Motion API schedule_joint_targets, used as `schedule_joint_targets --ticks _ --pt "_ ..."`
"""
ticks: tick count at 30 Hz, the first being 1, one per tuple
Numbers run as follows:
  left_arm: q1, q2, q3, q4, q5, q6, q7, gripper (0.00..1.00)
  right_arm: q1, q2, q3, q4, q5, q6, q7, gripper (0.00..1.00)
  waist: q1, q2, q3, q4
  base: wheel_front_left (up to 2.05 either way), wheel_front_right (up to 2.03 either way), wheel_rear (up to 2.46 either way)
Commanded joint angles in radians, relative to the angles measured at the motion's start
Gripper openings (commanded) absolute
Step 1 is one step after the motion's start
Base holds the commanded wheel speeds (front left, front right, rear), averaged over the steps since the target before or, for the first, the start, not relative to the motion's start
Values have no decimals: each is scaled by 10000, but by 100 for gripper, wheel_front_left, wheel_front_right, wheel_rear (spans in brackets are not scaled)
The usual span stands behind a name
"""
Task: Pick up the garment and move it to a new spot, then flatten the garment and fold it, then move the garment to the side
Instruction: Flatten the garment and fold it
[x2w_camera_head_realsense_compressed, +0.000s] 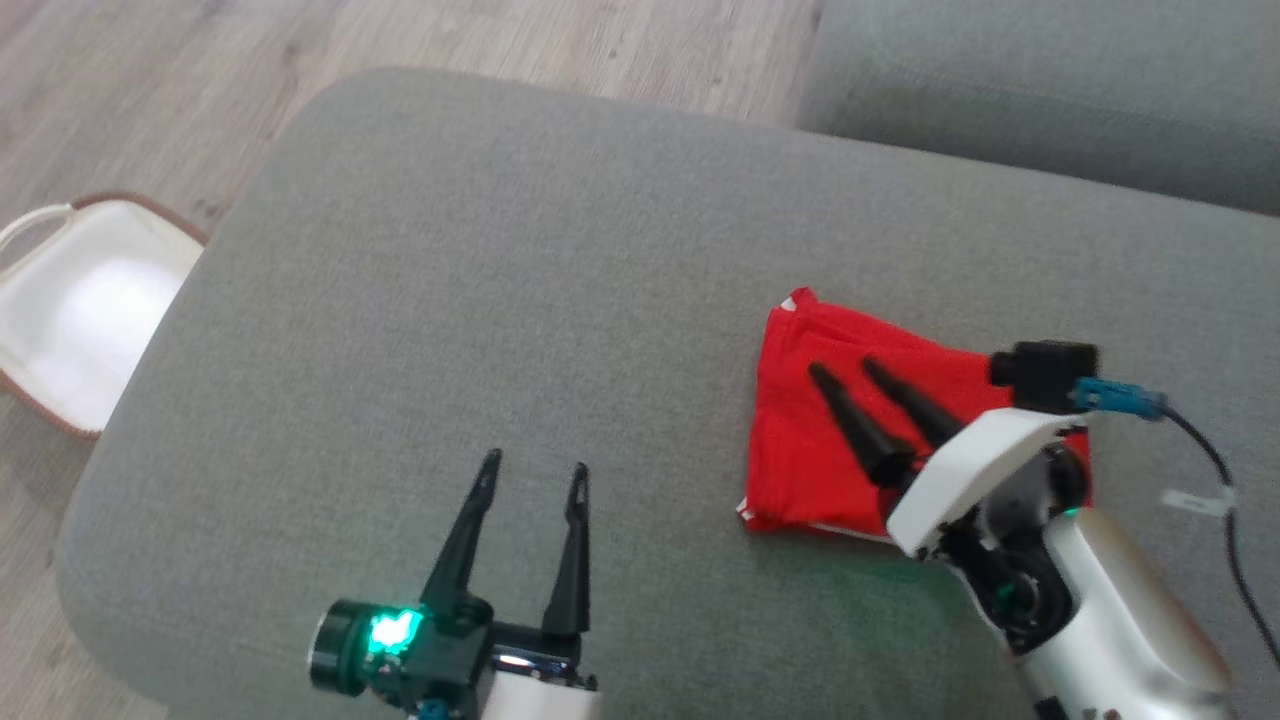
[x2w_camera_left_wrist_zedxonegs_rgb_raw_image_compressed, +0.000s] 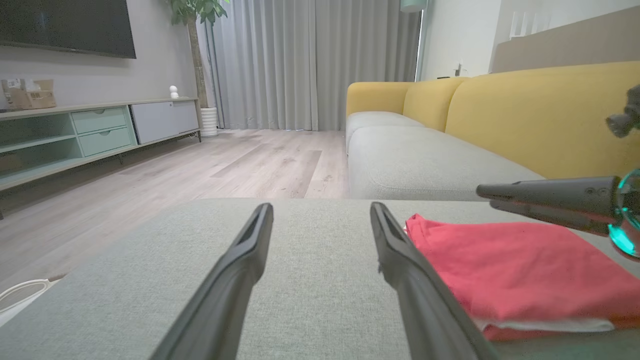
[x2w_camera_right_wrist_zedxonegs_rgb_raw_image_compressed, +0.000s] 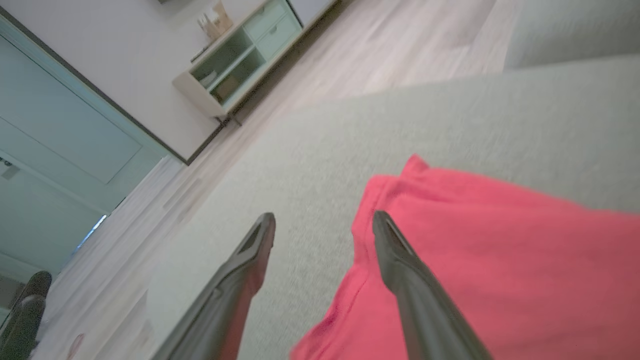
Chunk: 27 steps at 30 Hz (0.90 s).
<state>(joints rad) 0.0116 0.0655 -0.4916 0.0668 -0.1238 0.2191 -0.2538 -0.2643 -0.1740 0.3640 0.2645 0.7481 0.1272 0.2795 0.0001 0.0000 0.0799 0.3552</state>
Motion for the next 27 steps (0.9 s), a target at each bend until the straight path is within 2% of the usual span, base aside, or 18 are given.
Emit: schedule_joint_targets --ticks 1,8,14,18,22,27 --pt "-90 -119 382 -315 -51 -5 -80 100 -449 -118 54 -382 -165 35 -260 100 -1 0 -121 -73 0 0 0" --pt "265 -124 935 -141 -141 -176 -80 100 431 -1053 -482 -413 -1647 35 -2886 100 -1 0 -897 -830 0 0 0" --pt "474 -111 1479 -161 -117 -307 -80 100 1638 -1282 -1038 -447 -2157 35 -4984 100 -1 0 -1249 -1641 0 0 0" --pt "675 -109 1732 -202 -74 -437 -80 100 2513 -1210 -1475 -504 -2757 35 -5391 100 -1 0 -1531 -2076 0 0 0" --pt "1061 -57 1987 -363 123 -514 -80 100 3427 -683 -2228 -1260 -3531 35 -5407 100 -1 0 -1781 -2438 0 0 0" --pt "1668 -42 2296 -588 305 -565 -80 100 4242 -182 -2531 -1622 -4201 35 -5410 100 -1 0 -1952 -2737 0 0 0"
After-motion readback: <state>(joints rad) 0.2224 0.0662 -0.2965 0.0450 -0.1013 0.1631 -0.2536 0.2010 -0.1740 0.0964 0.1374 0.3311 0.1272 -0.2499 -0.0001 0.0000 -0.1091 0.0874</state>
